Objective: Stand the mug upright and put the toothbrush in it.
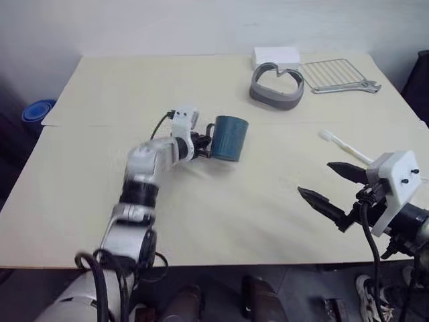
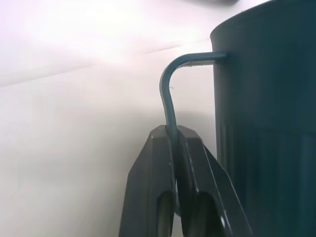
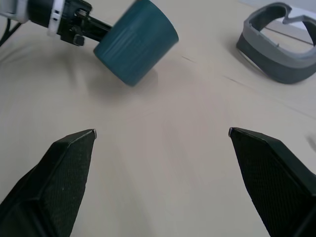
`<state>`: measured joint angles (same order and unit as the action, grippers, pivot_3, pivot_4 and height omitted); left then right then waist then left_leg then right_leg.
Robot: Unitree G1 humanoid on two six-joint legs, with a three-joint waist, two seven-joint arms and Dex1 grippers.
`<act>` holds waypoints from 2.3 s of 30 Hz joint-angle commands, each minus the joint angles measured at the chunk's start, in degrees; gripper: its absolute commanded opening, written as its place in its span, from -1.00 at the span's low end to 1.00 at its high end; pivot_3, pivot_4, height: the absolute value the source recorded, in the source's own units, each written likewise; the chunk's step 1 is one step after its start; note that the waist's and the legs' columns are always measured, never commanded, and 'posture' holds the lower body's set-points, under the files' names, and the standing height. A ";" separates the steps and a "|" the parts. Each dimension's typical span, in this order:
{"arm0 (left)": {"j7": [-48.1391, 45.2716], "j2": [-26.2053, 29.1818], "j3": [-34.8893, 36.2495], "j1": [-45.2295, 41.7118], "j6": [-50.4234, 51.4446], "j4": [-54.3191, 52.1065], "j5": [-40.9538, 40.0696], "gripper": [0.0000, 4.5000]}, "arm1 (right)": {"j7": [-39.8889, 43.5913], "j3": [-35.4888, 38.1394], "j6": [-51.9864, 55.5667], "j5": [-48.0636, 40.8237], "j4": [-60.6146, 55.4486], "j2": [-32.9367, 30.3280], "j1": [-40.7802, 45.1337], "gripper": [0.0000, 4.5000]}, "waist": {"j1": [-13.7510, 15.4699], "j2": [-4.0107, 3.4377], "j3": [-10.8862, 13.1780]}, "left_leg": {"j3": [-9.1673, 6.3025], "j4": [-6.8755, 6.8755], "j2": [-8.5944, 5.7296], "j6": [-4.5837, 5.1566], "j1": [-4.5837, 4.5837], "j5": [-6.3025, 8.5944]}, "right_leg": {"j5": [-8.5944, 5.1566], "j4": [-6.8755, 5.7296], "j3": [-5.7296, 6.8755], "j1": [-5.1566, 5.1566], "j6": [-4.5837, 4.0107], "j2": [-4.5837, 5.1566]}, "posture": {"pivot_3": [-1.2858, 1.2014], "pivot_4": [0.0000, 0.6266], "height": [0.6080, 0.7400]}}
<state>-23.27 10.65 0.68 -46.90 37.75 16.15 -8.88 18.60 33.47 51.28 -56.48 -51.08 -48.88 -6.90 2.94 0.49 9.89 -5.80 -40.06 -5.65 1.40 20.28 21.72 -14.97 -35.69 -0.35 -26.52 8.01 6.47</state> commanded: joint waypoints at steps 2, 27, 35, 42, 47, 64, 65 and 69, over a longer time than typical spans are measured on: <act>-2.24 -1.11 -6.95 11.22 -28.99 -11.10 4.91 -0.98 | -5.25 -2.36 -1.05 -1.99 -0.88 2.55 2.90 1.00 | 0.05 0.00 0.00 | 0.01 -0.05 0.00 0.00 -0.05 0.00 | 0.04 0.15 0.01 0.10 -0.06 0.00 | 0.03 -0.52 1.00; 5.09 -1.81 -5.85 18.48 -58.31 7.39 10.36 -0.01 | 1.01 -4.15 -2.43 -10.84 -0.18 -5.13 1.23 1.00 | 0.20 0.03 -0.02 | 0.05 -0.07 -0.02 0.09 -0.07 -0.02 | 0.06 0.17 0.02 0.17 -0.04 0.00 | 0.03 -0.52 1.00; -4.92 11.63 -0.89 26.75 -42.29 -9.86 4.93 0.98 | 3.65 -4.84 -3.63 -7.08 2.30 -5.40 1.11 1.00 | -0.24 0.00 -0.03 | 0.04 -0.01 0.11 0.08 -0.08 -0.02 | 0.06 0.16 0.00 0.15 -0.04 -0.08 | 0.03 -0.52 1.00; -39.62 41.49 4.45 27.43 -7.70 -29.72 -22.32 0.98 | 5.57 -4.39 -4.65 1.96 7.22 -5.78 0.49 1.00 | -0.23 0.04 0.01 | -0.04 -0.03 0.14 0.08 0.01 0.00 | 0.09 0.19 0.06 0.15 -0.10 -0.08 | 0.03 -0.52 1.00; -54.50 54.83 6.16 20.54 0.11 -30.52 -31.48 0.98 | 8.83 -4.97 -4.91 4.99 10.94 -7.69 3.06 1.00 | -0.31 -0.36 -0.03 | -0.03 0.10 0.11 0.12 -0.05 0.03 | 0.10 0.46 0.07 0.25 -0.11 -0.07 | 0.03 -0.52 1.00; -55.65 42.38 -3.85 -4.47 -0.85 -23.85 -26.20 0.98 | 26.86 -41.60 -36.89 53.24 108.56 -3.22 66.92 1.00 | -5.70 -0.56 0.08 | 0.17 0.50 0.32 0.10 0.09 0.06 | 0.13 0.67 0.08 -0.07 -0.12 -0.18 | 0.03 -0.52 1.00; -55.50 42.26 -3.75 -4.27 -0.60 -24.43 -26.27 0.98 | 26.70 -41.11 -37.84 53.72 112.90 -1.83 68.91 1.00 | -6.08 -0.56 0.08 | 0.19 0.49 0.35 0.09 0.07 0.07 | 0.12 0.65 0.14 -0.10 -0.14 -0.16 | 0.03 -0.52 1.00; -54.95 42.74 -3.02 -3.95 0.21 -26.00 -26.63 0.98 | 28.89 -39.52 -39.86 55.10 122.09 1.30 72.31 1.00 | -6.28 -0.57 0.08 | 0.15 0.45 0.33 0.09 0.09 0.06 | 0.12 0.68 0.23 -0.14 -0.15 -0.13 | 0.03 -0.52 1.00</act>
<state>-78.38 52.44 -4.40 -50.71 38.04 -8.11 -35.42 46.57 -7.88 12.72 -1.61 69.51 -47.08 63.91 -3.35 -0.08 9.97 -5.65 -39.64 -5.33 1.48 20.39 21.79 -14.85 -35.01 -0.12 -26.66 7.86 6.34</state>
